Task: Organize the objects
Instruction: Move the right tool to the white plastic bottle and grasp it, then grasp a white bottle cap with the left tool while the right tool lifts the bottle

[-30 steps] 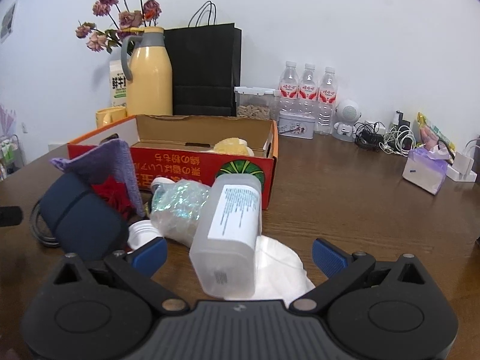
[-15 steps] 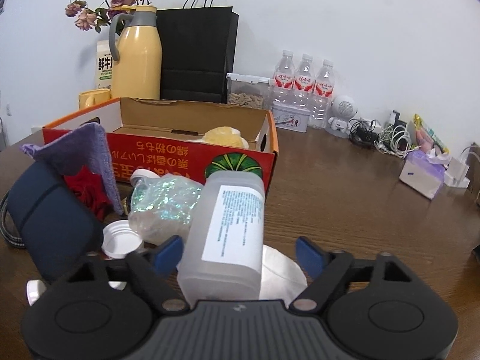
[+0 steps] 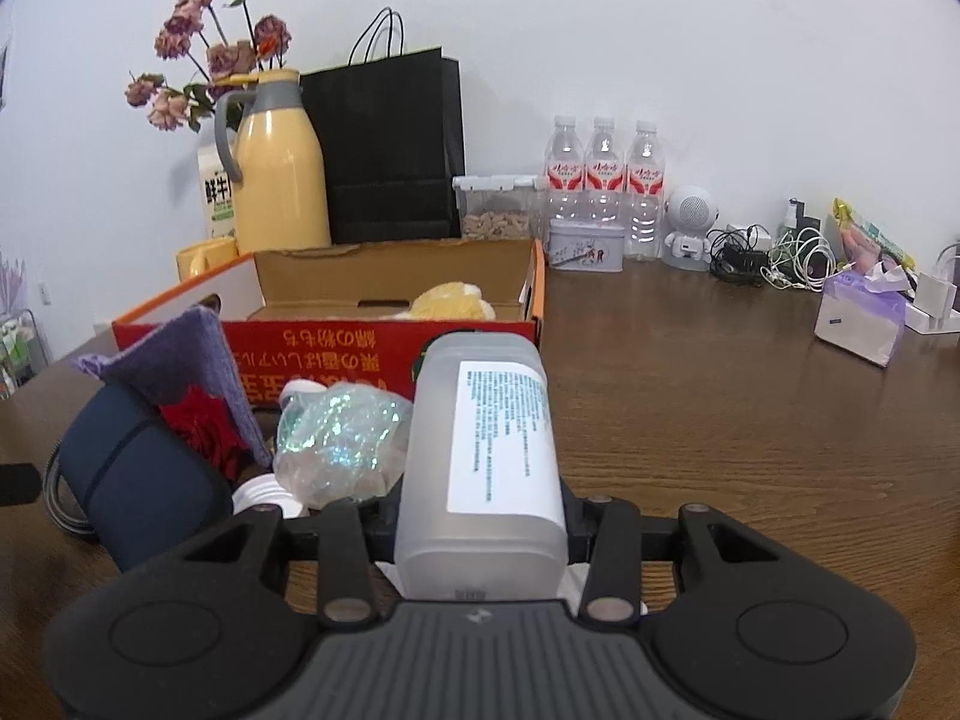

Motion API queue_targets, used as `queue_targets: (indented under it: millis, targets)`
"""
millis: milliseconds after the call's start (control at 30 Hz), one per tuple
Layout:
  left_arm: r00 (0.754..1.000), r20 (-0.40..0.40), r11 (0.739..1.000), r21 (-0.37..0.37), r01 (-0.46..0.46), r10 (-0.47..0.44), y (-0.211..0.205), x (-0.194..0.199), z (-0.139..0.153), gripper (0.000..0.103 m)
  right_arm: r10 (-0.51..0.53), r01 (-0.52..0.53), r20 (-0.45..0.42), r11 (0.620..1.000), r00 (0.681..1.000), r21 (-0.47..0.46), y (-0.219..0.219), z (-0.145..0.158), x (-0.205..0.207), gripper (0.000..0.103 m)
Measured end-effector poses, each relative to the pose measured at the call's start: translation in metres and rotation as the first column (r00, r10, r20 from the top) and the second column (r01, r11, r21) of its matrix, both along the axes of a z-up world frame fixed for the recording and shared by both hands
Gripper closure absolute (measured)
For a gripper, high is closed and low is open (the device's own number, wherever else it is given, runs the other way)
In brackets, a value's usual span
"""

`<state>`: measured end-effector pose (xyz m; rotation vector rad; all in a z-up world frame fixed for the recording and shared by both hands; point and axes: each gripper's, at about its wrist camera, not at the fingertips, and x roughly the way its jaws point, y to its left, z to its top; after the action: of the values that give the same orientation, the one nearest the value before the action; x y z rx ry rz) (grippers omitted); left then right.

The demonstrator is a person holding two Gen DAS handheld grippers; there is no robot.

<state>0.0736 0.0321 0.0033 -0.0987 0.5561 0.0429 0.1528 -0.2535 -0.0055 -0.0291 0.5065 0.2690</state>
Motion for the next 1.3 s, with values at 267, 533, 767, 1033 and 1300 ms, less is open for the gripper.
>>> queue_targets:
  millis: [267,533,767,1033,1300]
  targets:
    - [0.998,-0.016,0.998,0.016,0.061,-0.061,-0.021,0.005,0.004,0.000,0.003,-0.004,0.028,1.000,1.000,0.016,-0.007,0.006,-0.012,0.063]
    - [0.980,-0.048,0.981,0.019,0.192,-0.191,-0.063,-0.003,-0.006,0.000,0.022,-0.023,0.060,1.000,0.998,0.013,-0.008,0.012,-0.029,0.063]
    - [0.970,-0.093,0.973,0.023,0.229,-0.226,-0.082,0.001,-0.015,0.025,0.044,-0.045,0.068,0.999,0.997,0.005,-0.009,0.011,-0.042,0.063]
    - [0.965,-0.131,0.974,-0.025,0.226,-0.227,-0.086,0.007,-0.027,0.074,0.091,-0.091,0.059,0.996,0.994,-0.011,-0.001,0.005,-0.053,0.063]
    - [0.972,-0.094,0.976,-0.031,0.214,-0.216,-0.076,-0.004,-0.022,0.074,0.131,-0.130,0.056,0.991,0.990,-0.023,0.008,0.004,-0.062,0.063]
